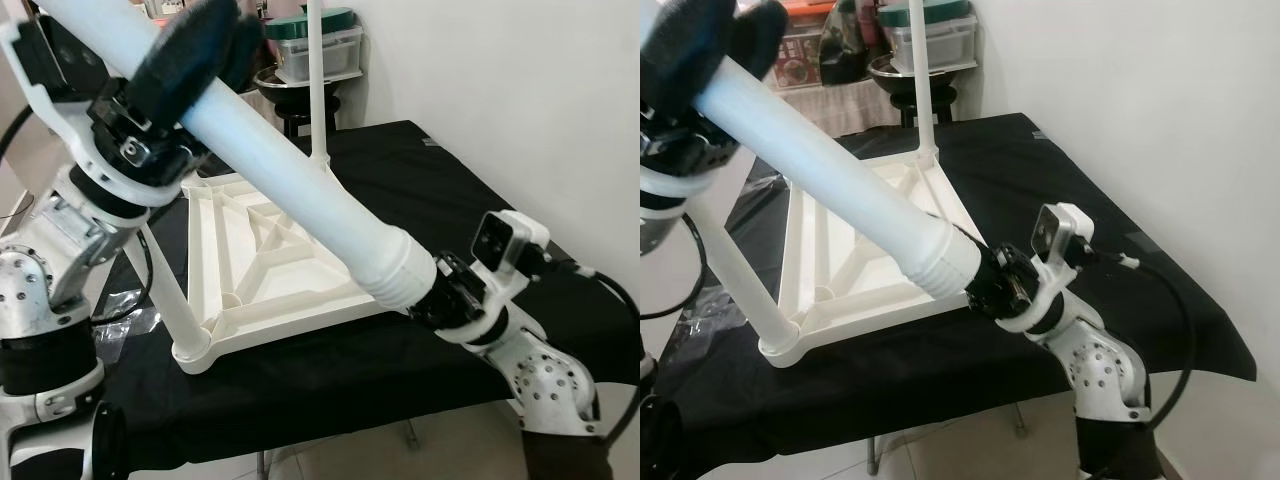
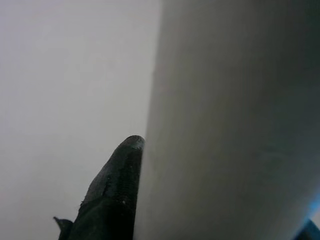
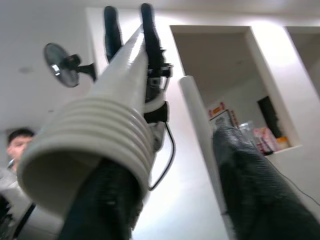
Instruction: Building children table
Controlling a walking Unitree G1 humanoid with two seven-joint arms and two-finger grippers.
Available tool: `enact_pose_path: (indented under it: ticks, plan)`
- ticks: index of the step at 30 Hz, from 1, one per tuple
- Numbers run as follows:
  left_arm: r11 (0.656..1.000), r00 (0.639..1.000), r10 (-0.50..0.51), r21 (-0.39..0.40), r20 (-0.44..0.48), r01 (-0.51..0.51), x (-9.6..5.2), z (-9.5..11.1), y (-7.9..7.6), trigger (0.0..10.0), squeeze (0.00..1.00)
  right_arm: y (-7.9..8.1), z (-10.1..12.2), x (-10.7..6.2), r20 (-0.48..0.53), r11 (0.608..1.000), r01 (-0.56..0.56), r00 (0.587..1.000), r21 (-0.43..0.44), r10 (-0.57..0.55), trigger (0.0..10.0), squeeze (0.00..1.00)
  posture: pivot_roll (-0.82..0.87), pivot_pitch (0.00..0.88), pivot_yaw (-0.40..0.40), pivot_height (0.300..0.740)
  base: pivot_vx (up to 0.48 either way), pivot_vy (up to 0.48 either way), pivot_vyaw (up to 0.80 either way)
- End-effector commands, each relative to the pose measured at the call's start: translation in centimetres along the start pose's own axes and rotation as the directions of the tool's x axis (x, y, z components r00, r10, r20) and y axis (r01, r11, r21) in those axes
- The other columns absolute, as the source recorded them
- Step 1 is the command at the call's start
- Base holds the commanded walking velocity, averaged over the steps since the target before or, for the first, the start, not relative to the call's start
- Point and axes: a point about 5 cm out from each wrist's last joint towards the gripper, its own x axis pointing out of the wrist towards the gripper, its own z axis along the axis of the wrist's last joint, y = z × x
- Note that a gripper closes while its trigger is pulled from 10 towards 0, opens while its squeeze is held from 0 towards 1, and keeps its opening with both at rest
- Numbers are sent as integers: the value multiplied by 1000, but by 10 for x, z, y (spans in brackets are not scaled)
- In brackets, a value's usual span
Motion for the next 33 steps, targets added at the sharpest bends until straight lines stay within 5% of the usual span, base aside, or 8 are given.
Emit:
enact_pose_path:
  ticks: [1, 14, 16, 17, 20, 26, 29, 33]
  plan:
    - [996, 996, -76, 55, 38, 74, 4, 21, -16, 0, 0, -6, -7, -19, 26, 993, 111, 993, 36, -112, 10000, 1000, -27, 18, 34, 740, 0, 0, 0]
    - [978, 998, -63, 200, 25, 57, 14, 53, -25, 0, 0, 4, -28, -38, -18, 982, 169, 986, 85, -168, 10000, 1000, -35, 23, 31, 740, 0, 0, 0]
    - [925, 993, 59, 379, -102, -16, 23, 51, -17, 0, 0, 12, -31, -40, -145, 988, 155, 978, 19, -151, 10000, 1000, -41, 24, 37, 740, 0, 0, 0]
    - [925, 993, 59, 379, -102, -16, 23, 51, -17, 0, 0, 12, -31, -40, -145, 988, 155, 978, 19, -151, 10000, 1000, -41, 24, 37, 740, 0, 0, 0]
    - [841, 932, 230, 540, -280, -45, 26, 29, 6, 0, 0, 9, -19, -46, -376, 979, 116, 911, -165, -171, 10000, 1000, -43, 26, 41, 740, 0, 0, 0]
    - [842, 869, 267, 539, -417, 0, 23, -2, 22, 0, 0, 5, 8, -45, -446, 957, 66, 874, -284, -192, 10000, 1000, -46, 29, 42, 740, 0, 0, 0]
    - [878, 820, 236, 477, -521, 50, 20, -32, 31, 0, 0, 4, 24, -26, -498, 930, -35, 851, -366, -164, 10000, 1000, -51, 33, 44, 740, 0, 0, 0]
    - [886, 813, 220, 459, -538, 64, 20, -38, 33, 0, 0, 3, 23, -18, -517, 923, -66, 843, -378, -152, 10000, 1000, -51, 33, 44, 740, 0, 0, 0]
